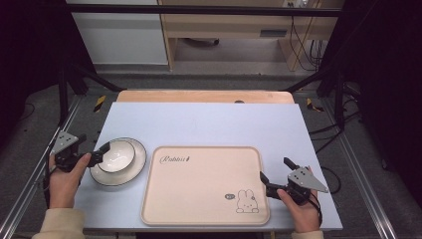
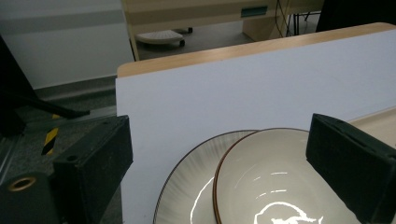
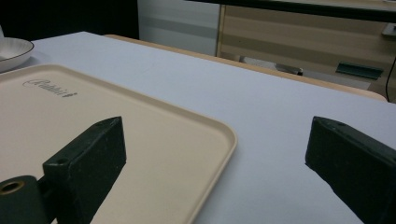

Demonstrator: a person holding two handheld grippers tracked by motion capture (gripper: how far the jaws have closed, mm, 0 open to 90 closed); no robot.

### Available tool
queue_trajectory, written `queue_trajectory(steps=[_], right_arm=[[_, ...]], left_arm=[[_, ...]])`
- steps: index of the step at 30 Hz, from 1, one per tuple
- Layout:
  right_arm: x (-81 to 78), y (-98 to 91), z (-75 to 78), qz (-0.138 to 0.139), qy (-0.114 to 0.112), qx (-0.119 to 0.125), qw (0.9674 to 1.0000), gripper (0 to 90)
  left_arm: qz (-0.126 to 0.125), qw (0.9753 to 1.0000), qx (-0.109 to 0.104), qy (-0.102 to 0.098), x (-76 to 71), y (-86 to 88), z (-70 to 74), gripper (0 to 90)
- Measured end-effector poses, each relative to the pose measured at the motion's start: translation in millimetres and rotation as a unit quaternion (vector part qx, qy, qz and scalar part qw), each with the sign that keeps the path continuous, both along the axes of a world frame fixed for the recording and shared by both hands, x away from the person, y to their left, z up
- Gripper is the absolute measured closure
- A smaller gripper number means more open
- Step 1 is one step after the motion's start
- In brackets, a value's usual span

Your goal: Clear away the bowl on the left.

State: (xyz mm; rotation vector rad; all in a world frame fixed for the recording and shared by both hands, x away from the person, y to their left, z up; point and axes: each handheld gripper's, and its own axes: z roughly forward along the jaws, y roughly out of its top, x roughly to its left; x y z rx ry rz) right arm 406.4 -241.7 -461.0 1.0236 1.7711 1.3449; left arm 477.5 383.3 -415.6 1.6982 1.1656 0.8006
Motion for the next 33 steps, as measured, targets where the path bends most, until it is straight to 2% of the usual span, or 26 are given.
queue_trajectory(steps=[3,4,5,6,8,11,15,21,23,27,30,33], right_arm=[[0.2,-0.2,0.0,0.000,0.001,0.000,1.0000,5.2],[0.2,-0.2,0.0,0.000,0.001,0.000,1.0000,5.2],[0.1,-0.2,0.1,0.000,0.001,0.000,1.0000,5.2],[0.0,-0.3,0.2,0.000,0.002,0.000,1.0000,5.2],[-0.1,-0.5,0.2,0.000,0.001,0.000,1.0000,5.2],[0.1,-0.7,0.1,-0.001,0.001,0.000,1.0000,5.2],[0.1,-0.5,0.2,-0.001,0.003,0.000,1.0000,5.2],[0.0,-0.8,0.2,-0.001,0.004,0.002,1.0000,5.2],[0.4,-0.8,0.0,0.000,0.004,0.002,1.0000,5.2],[0.7,-0.2,-0.4,0.001,0.007,0.004,1.0000,5.1],[0.8,-0.1,-0.7,0.000,0.008,0.003,1.0000,5.1],[0.8,-0.3,-1.1,0.000,0.009,0.003,1.0000,5.1]], left_arm=[[0.016,0.9996,-0.001,0.022,0.7,2.9,-3.7,11.6],[0.016,0.9996,-0.001,0.022,0.7,2.9,-3.7,12.8],[0.025,0.9991,-0.009,0.032,1.0,4.4,-5.5,13.4],[0.025,0.9991,-0.009,0.032,1.0,4.4,-5.5,13.9],[0.027,0.9985,-0.010,0.047,1.8,6.0,-8.6,14.6],[0.031,0.9978,-0.014,0.057,2.2,6.0,-10.9,15.6],[0.037,0.9967,-0.017,0.071,2.8,5.5,-12.9,21.0],[0.045,0.9944,-0.009,0.095,2.6,6.5,-14.4,27.6],[0.045,0.9929,-0.006,0.110,1.7,8.0,-13.9,31.7],[0.052,0.9908,-0.004,0.125,2.4,6.7,-16.0,35.5],[0.050,0.9898,-0.003,0.133,3.2,5.7,-18.1,38.2],[0.045,0.9883,0.000,0.146,5.0,1.6,-20.8,44.8]])
